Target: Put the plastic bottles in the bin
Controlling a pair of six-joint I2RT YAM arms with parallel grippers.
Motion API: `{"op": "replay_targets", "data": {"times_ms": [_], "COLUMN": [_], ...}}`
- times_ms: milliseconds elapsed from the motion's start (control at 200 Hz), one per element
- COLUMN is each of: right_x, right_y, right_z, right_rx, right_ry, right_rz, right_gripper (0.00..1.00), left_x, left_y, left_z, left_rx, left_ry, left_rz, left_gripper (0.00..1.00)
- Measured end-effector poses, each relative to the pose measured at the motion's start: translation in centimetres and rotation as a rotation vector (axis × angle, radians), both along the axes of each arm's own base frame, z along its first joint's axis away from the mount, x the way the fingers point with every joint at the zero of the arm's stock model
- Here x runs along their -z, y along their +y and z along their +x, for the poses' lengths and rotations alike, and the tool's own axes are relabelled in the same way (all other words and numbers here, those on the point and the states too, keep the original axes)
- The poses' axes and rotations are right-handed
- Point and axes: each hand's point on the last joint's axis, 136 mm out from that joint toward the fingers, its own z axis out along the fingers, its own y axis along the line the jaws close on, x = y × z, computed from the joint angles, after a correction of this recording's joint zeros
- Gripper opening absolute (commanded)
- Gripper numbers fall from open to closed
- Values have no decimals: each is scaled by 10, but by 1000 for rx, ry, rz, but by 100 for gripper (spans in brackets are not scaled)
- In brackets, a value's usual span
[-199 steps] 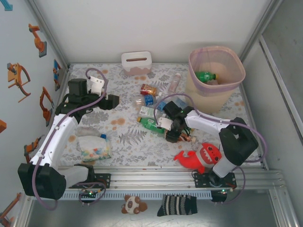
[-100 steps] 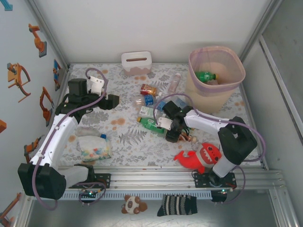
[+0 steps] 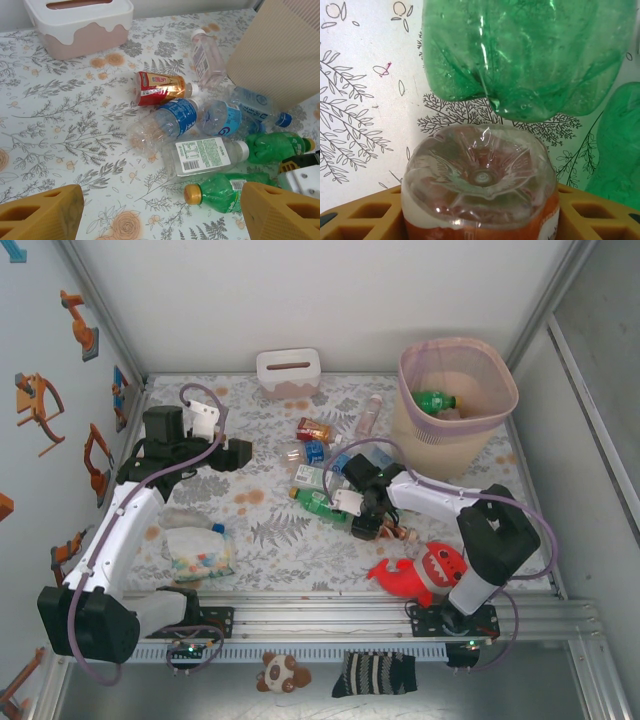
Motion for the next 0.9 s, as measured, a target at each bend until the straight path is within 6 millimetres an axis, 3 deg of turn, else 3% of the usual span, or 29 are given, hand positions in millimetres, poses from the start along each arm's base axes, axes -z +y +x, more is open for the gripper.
{"op": "replay_targets", "data": {"times_ms": [170, 320, 706, 901], "right_x": [-11, -41, -171, -243], "right_y": [0, 10, 52, 60], "right_z": [-1, 2, 31, 41], "right_rx": [0, 5, 55, 99], "right_ry": [-3, -42, -229, -343], "right_rz": [10, 86, 394, 533], "right_gripper": [50, 48, 45, 44], "left_x": [-1, -2, -2, -1], "left_y": [0, 0, -1, -1], "left_z": [-1, -1, -1, -2], "left_rx": [2, 2, 6, 7], "left_ry": [-3, -6, -5, -2], "left_rz": [-3, -4, -8, -8], "left_gripper": [81, 81, 81, 81]}}
